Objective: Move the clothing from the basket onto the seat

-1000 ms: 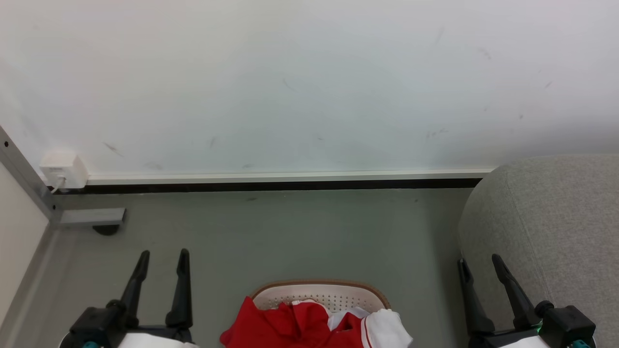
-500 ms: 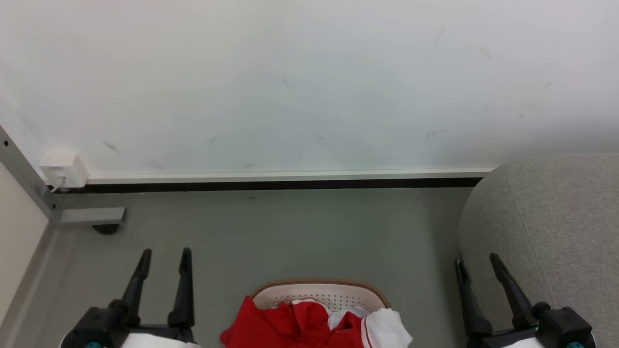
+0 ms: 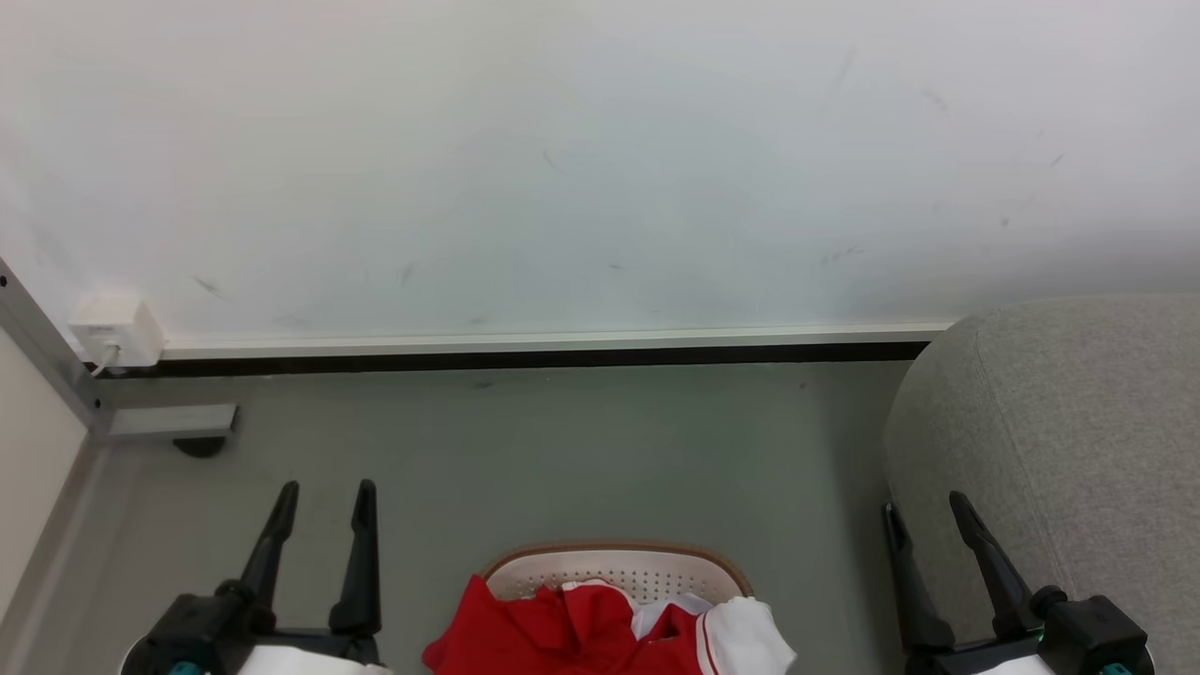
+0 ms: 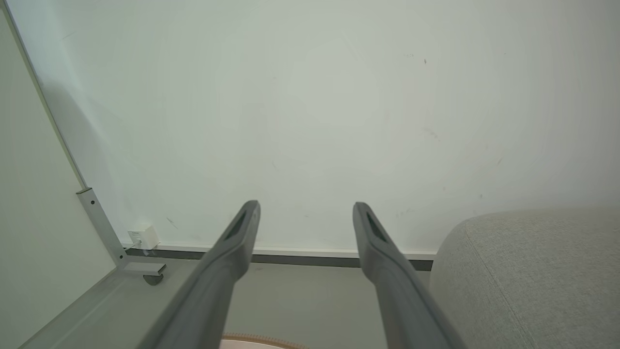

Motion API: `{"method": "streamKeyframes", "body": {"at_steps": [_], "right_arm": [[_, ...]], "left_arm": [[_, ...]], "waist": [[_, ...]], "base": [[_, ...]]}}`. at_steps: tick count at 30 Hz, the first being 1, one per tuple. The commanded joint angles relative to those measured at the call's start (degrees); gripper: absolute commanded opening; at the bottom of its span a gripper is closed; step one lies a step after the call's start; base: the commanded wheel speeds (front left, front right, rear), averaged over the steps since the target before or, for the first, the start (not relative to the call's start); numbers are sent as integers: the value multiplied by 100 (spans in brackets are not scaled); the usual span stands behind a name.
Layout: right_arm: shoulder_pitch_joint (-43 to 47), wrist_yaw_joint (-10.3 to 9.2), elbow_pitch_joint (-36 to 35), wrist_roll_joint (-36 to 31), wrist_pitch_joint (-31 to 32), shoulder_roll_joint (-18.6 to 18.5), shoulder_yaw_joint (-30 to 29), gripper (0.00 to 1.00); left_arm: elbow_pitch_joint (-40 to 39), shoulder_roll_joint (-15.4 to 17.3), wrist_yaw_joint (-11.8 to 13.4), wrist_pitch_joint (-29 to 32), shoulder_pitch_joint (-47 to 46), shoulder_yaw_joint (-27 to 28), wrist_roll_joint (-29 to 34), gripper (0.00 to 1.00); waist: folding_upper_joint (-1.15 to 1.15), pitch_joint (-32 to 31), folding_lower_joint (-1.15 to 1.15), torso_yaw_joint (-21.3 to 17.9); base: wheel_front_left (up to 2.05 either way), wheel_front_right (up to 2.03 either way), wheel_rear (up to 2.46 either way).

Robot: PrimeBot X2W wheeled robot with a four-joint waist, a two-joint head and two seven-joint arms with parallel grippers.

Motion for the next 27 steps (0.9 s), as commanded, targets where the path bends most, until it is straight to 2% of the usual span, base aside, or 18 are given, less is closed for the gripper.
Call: {"method": "streamKeyframes", "body": {"at_steps": [1,13,27], "right_arm": [[-7,-12,9,16,-19,-7,-2,100],[-91,-12,-2,51,-23,-7,-54,100],[-340,-12,-92,192,-24,-7,-109,100]], "left_arm": [[-4,15,-24,-6,27,-5,27,100],[76,14,-2,-5,-56,-105,-54,100],[730,22,42,-5,-481,-242,-34,100]], "waist": [[0,1,0,-11],[0,99,0,-139],[0,648,0,-786]], "base": [[0,0,0],[0,0,0],[0,0,0]]}}
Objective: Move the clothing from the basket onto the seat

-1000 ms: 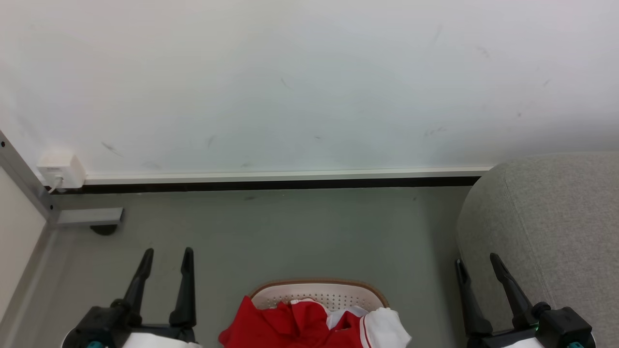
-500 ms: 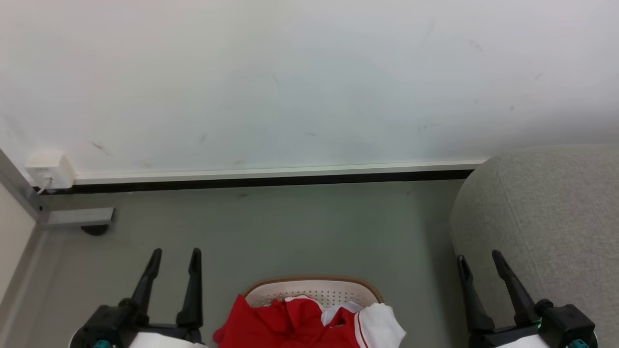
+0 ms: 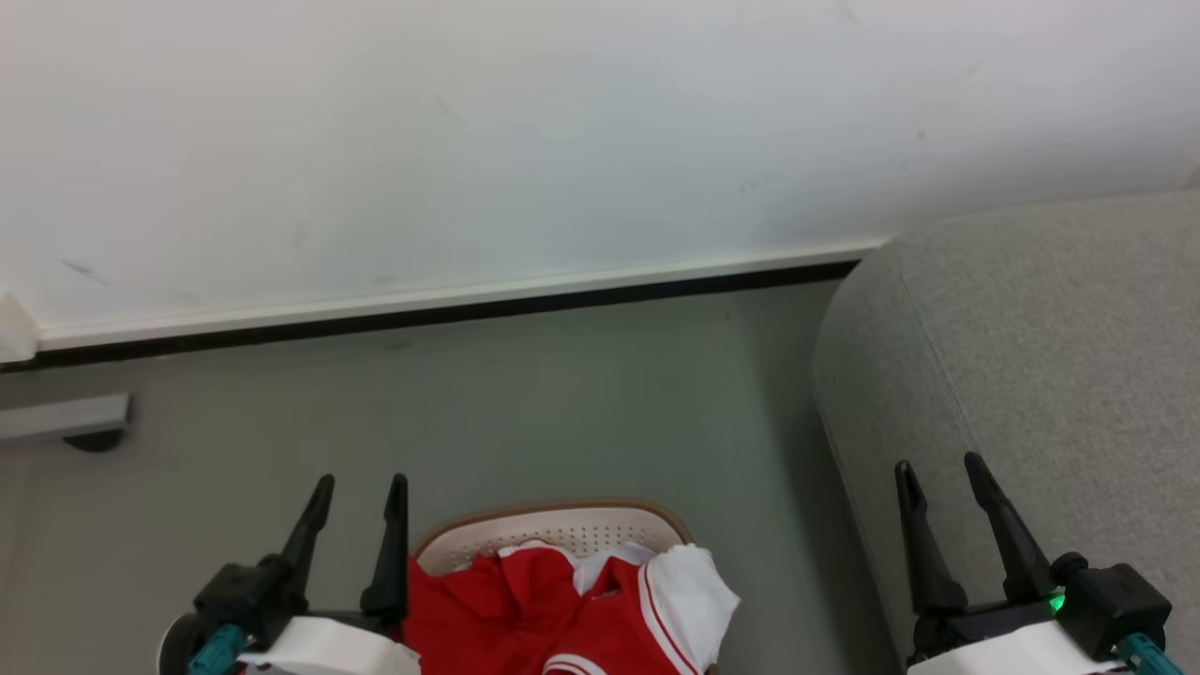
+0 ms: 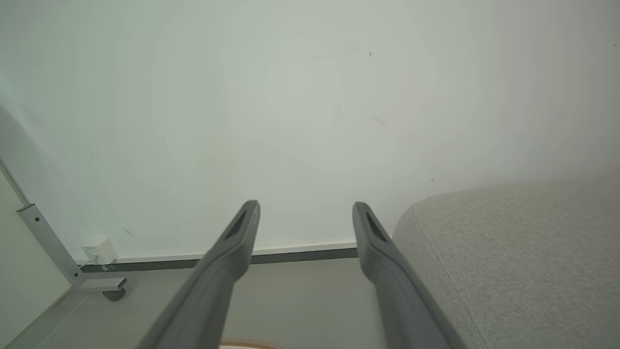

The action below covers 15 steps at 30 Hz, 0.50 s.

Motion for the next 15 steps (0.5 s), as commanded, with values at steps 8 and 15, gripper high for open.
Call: {"method": "streamKeyframes", "body": {"at_steps": [8,15], "right_arm": [[-272,-12,-161,101,-18,-7,-69,100],[-500,-12,-302,156,-17,-7,-168,100]], "left_arm": [[681,252,-55,28,-516,-144,15,100],[1368,547,-79,312,-1036,-389,168,100]], "waist": [[0,641,0,-481],[0,1197,0,-785]], "base": [[0,0,0],[0,0,0]]}}
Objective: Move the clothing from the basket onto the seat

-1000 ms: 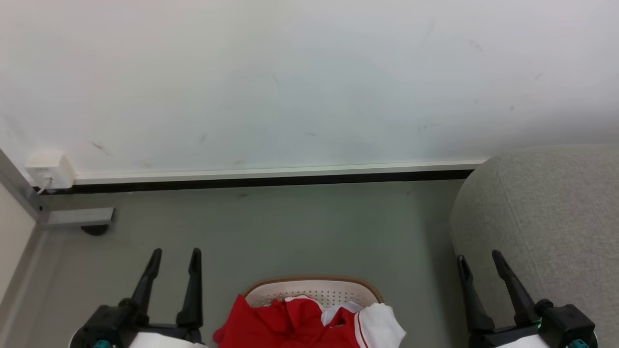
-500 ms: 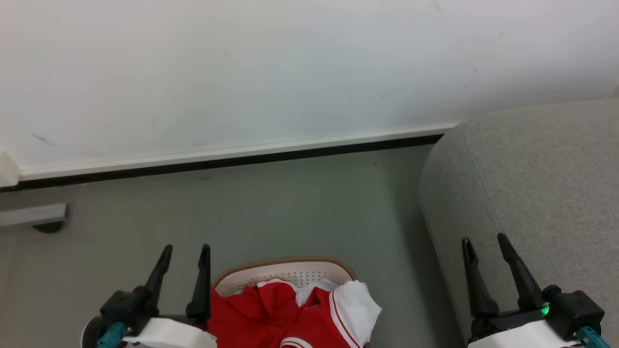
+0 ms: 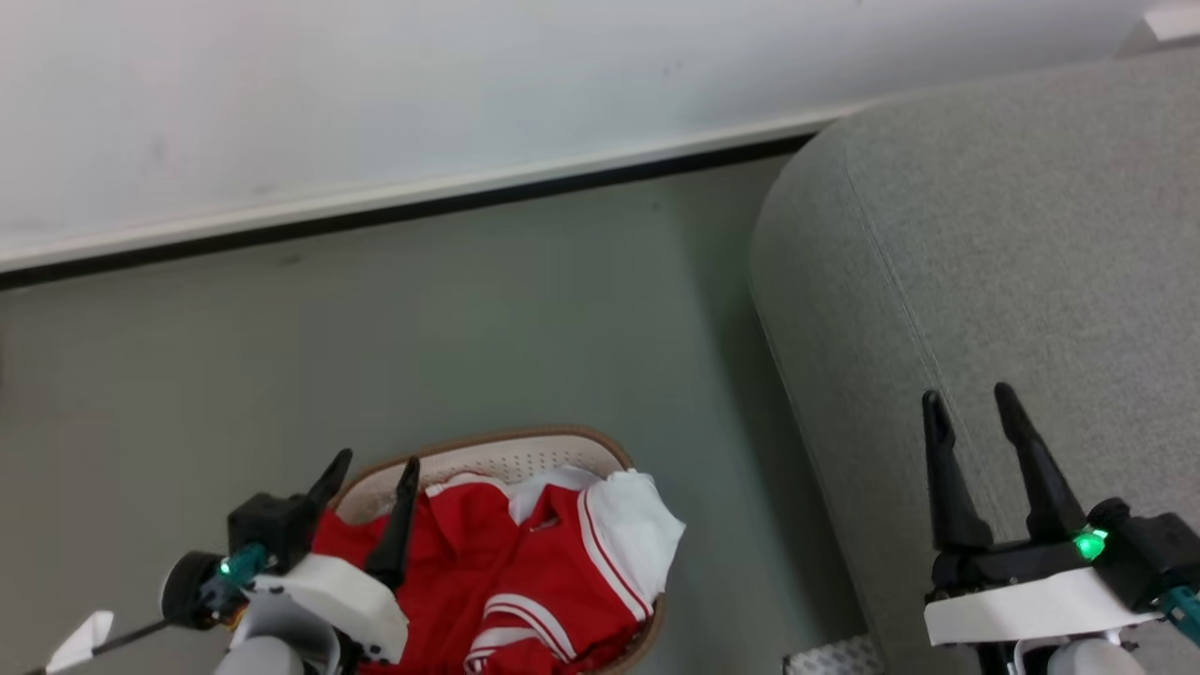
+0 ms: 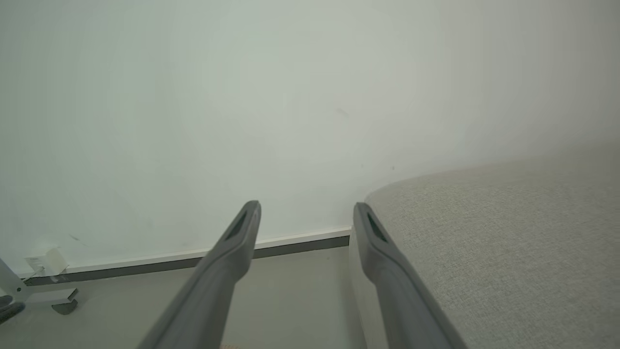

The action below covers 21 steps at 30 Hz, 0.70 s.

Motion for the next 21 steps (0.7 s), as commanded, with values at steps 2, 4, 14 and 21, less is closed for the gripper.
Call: {"method": "streamKeyframes", "body": {"at_steps": [2,4,14,21], "right_arm": [[-144,-12,-75,70,-8,-6,-88,100],[-209,-12,-138,133,-7,-6,-144,100],[-578,-12,-399,557,-7,-5,-226,100],[-857,-12,-901,1112,-6,-4,-440,100]], "left_arm": [[227,153,-12,148,-234,-111,114,100],[459,239,-29,333,-419,-257,139,100],[1879,801,-40,933,-1329,-1031,296,100],[2739,1080,-40,1224,-1856,-1887,600,100]], "waist": [[0,385,-1,-233],[0,582,-1,-311],[0,1410,-1,-632],[0,1974,-1,-834]], "base": [[0,0,0],[0,0,0],[0,0,0],[0,0,0]]}}
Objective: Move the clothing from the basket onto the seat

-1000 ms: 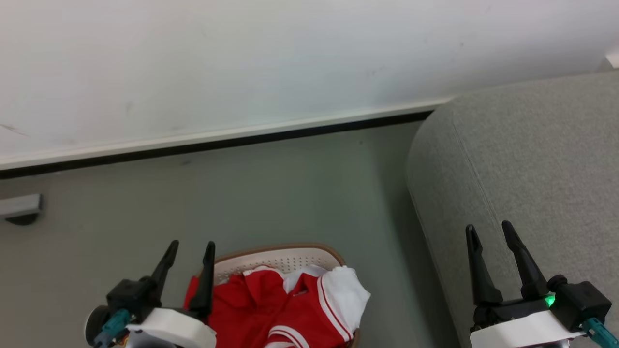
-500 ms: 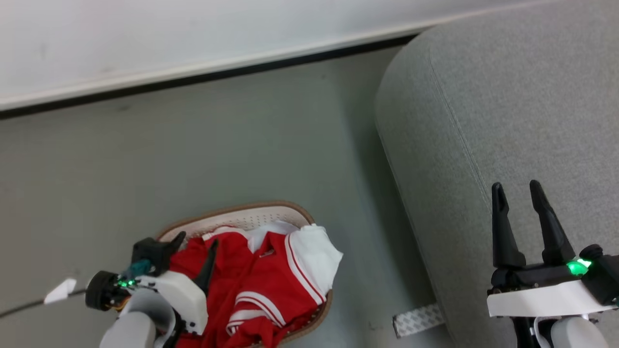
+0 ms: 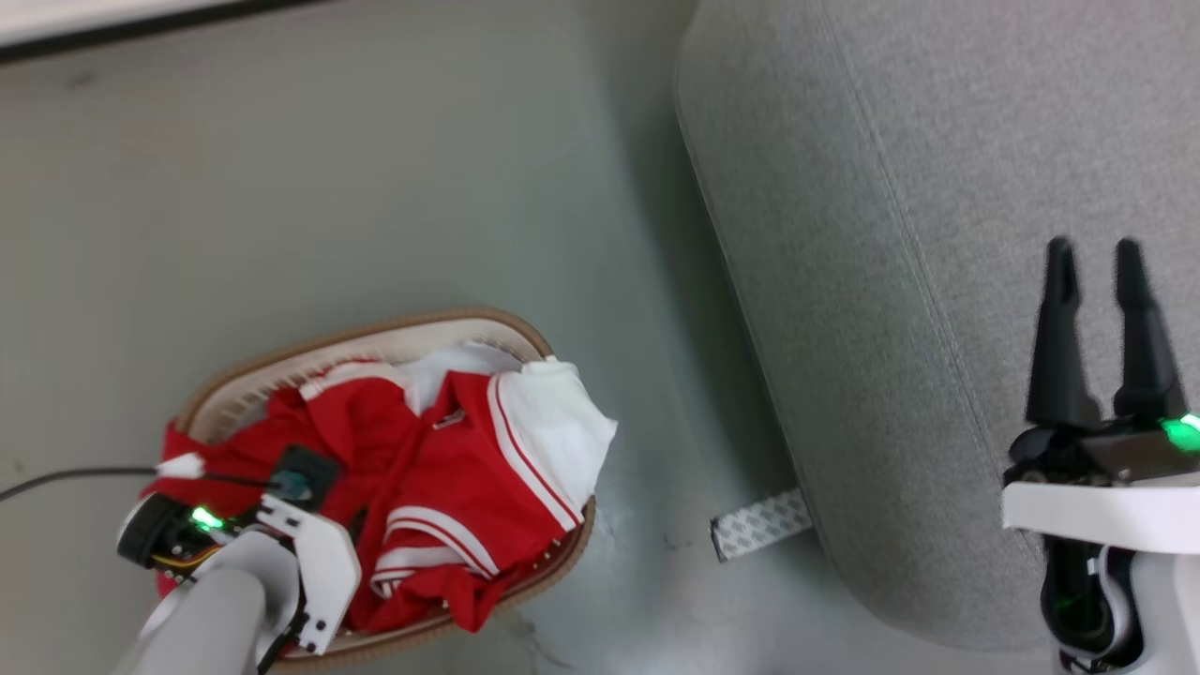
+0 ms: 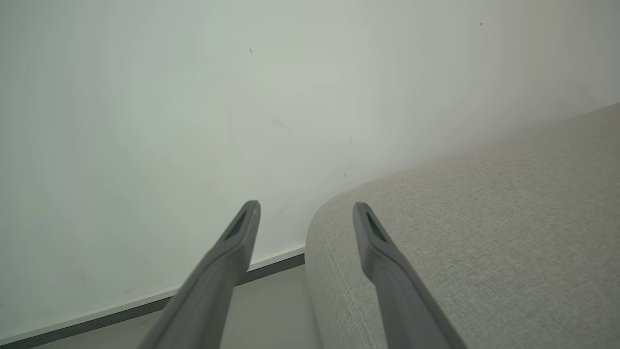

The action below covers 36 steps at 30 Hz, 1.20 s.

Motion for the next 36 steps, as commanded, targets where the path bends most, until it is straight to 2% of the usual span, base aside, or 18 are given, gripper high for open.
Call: {"method": "streamKeyframes", "body": {"at_steps": [1,13,15,28,29,31,32,33,36], "right_arm": [[-103,-12,-107,103,4,-1,-51,100],[-263,-12,-469,648,4,0,-43,100],[-271,-12,-480,698,4,0,-32,100],[-299,-12,-534,940,4,0,17,100],[-298,-12,-529,935,4,0,21,100],[-320,-12,-522,926,4,0,26,100],[-334,-12,-519,920,4,0,28,100],[-345,-12,-513,911,4,-1,30,100],[-372,-12,-481,876,4,-1,27,100]], "left_arm": [[140,82,10,100,-141,-227,111,100],[1225,528,9,840,-986,-2193,436,100],[1314,631,9,828,-1135,-2375,363,100],[1672,689,9,787,-1440,-2797,-183,100],[1687,689,9,784,-1458,-2829,-228,91],[1711,687,9,739,-1500,-2888,-349,44],[1712,690,9,709,-1517,-2915,-420,26],[1718,697,9,676,-1528,-2947,-464,0],[1752,708,8,628,-1549,-3076,-591,0]], "waist": [[0,291,-1,-150],[0,875,-1,-431],[0,953,-1,-481],[0,1323,-1,-659],[0,1339,-1,-658],[0,1368,-1,-652],[0,1379,-1,-647],[0,1385,-1,-642],[0,1372,-1,-621]], "base": [[0,0,0],[0,0,0],[0,0,0],[0,0,0],[0,0,0],[0,0,0],[0,0,0],[0,0,0],[0,0,0]]}}
